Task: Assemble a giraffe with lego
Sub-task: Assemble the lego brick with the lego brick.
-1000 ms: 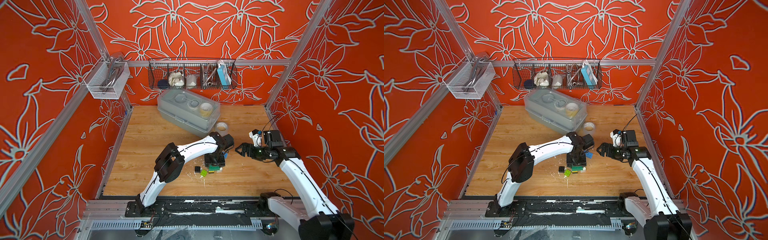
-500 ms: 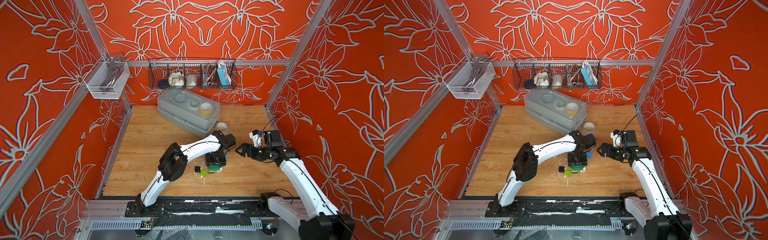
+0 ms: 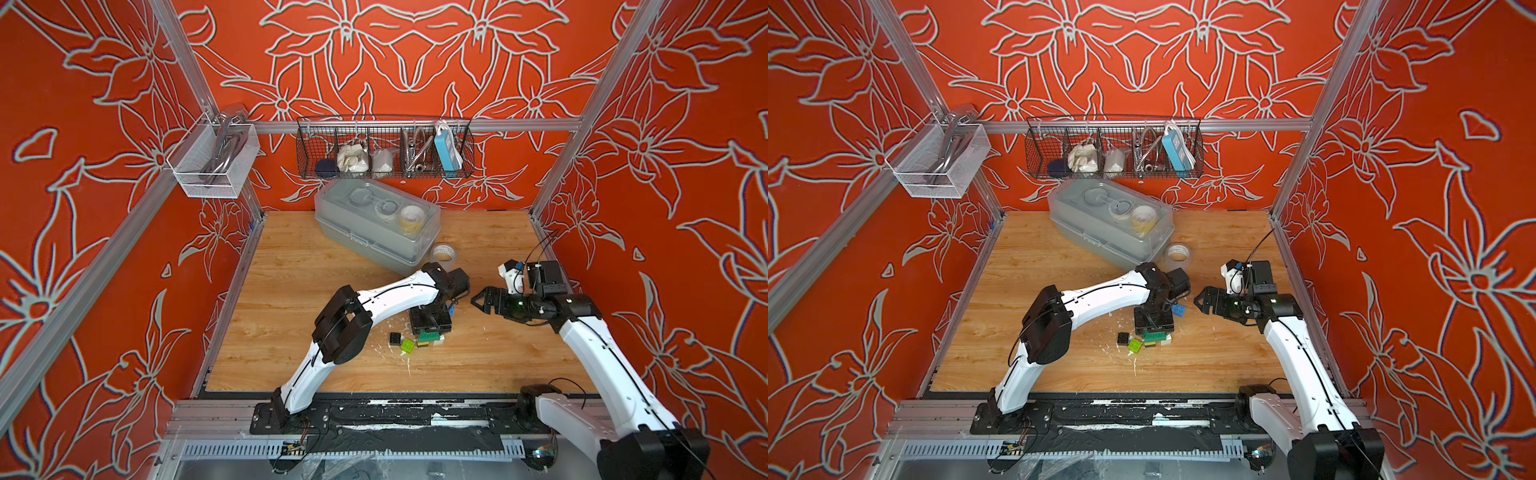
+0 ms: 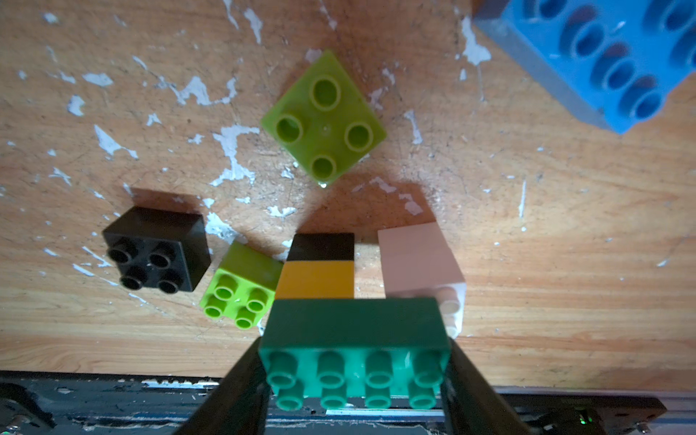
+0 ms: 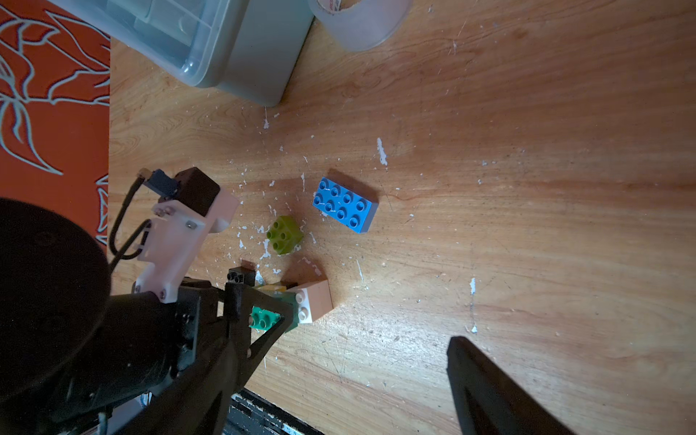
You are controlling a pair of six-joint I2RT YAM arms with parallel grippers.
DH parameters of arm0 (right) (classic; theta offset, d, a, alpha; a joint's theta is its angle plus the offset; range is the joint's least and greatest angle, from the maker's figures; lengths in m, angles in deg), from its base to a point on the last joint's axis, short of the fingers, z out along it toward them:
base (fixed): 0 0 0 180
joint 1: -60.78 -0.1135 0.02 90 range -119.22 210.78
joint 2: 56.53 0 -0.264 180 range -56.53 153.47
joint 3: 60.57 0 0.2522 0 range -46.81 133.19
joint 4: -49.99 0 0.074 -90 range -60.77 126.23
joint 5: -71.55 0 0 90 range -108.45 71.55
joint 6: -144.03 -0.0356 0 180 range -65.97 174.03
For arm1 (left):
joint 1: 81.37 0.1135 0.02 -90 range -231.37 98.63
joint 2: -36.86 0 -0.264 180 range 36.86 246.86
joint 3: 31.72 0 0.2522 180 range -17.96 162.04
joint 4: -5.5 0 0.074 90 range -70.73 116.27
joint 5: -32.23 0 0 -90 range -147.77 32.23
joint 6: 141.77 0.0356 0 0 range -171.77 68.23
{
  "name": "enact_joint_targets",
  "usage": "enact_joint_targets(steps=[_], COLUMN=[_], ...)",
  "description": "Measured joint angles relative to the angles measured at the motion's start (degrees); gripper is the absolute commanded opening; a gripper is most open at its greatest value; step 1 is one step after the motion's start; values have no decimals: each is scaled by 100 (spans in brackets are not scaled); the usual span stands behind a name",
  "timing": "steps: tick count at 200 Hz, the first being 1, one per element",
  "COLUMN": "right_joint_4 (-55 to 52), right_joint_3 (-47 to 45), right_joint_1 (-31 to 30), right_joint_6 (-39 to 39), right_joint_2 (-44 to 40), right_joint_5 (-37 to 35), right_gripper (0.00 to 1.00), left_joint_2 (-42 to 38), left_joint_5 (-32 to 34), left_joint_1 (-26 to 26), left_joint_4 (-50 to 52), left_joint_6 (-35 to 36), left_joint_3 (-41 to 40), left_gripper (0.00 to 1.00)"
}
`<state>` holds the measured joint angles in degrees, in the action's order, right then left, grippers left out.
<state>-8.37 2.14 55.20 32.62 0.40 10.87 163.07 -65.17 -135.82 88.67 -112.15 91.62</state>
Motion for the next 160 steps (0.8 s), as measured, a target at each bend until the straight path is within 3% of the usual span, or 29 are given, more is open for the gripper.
enact_joint_targets(steps=[160], right_joint_4=[-116], right_joint_3=[2], right_joint_1=[-61], right_joint_6=[2], right_joint_2=[-76], right_joint_5=[-87], right_gripper=[91], left_joint_2=[-15], left_joint_5=[149], left_joint_1=[-44], left_joint_4=[109], left_joint_6=[-269], left_joint_3=[-42], left_gripper=[57])
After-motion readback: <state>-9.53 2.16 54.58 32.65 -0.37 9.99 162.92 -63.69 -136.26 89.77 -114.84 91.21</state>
